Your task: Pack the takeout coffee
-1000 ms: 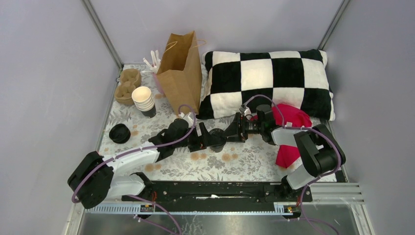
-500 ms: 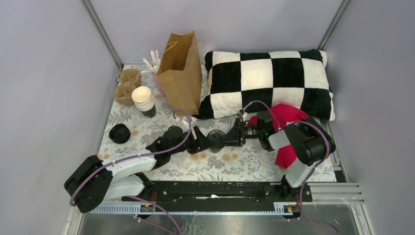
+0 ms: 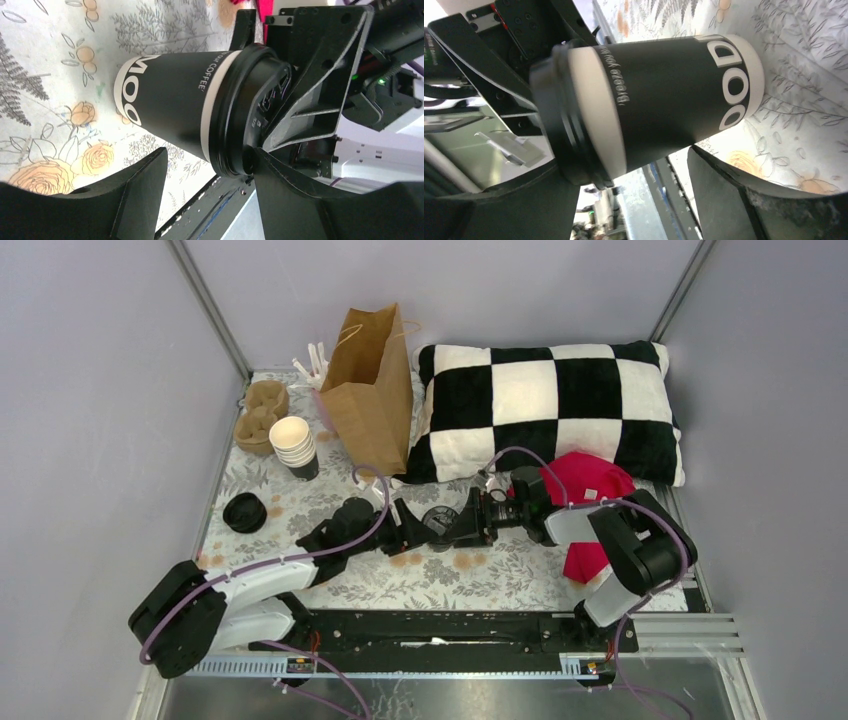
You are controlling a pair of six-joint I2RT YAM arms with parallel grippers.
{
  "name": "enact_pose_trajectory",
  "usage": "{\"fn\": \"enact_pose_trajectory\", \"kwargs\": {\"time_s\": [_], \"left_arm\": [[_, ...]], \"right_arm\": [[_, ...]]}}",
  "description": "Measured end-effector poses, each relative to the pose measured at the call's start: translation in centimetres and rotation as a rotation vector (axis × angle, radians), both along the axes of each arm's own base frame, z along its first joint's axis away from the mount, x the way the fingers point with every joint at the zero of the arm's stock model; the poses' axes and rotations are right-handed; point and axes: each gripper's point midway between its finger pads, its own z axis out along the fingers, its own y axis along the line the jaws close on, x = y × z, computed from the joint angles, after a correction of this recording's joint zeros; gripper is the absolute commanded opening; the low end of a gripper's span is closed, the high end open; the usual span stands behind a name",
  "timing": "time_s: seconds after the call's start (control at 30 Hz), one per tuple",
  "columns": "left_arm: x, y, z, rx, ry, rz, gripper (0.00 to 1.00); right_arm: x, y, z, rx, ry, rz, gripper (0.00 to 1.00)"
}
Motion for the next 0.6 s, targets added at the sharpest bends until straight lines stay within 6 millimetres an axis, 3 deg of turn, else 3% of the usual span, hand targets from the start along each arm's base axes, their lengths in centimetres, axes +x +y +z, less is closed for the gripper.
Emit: {"fn": "enact_pose_trajectory", "kwargs": {"time_s": [0.1, 0.17, 0.43, 0.6], "left_arm": [[-0.3, -0.1, -0.2, 0.005, 0.006, -0.013, 0.64], [-0.3, -0.1, -0.4, 0.013, 0.008, -0.013, 0.64], [-0.1, -0.2, -0.2, 0.014, -0.005, -0.017, 0.69], [0.1, 0.1, 0.0, 0.075, -0.007, -0.026, 0.77]], "right_arm": [[-1.1, 0.1, -0.6, 0.033, 0.051, 0.046, 0.62], [-1.0, 0.3, -0.5, 0.062, 0.039, 0.069, 0.62], [-0.1, 0.7, -0.1, 0.019, 0.016, 0.051, 0.84], [2.3, 1.3, 1.4, -0.035, -0.049, 0.025, 0.81]]}}
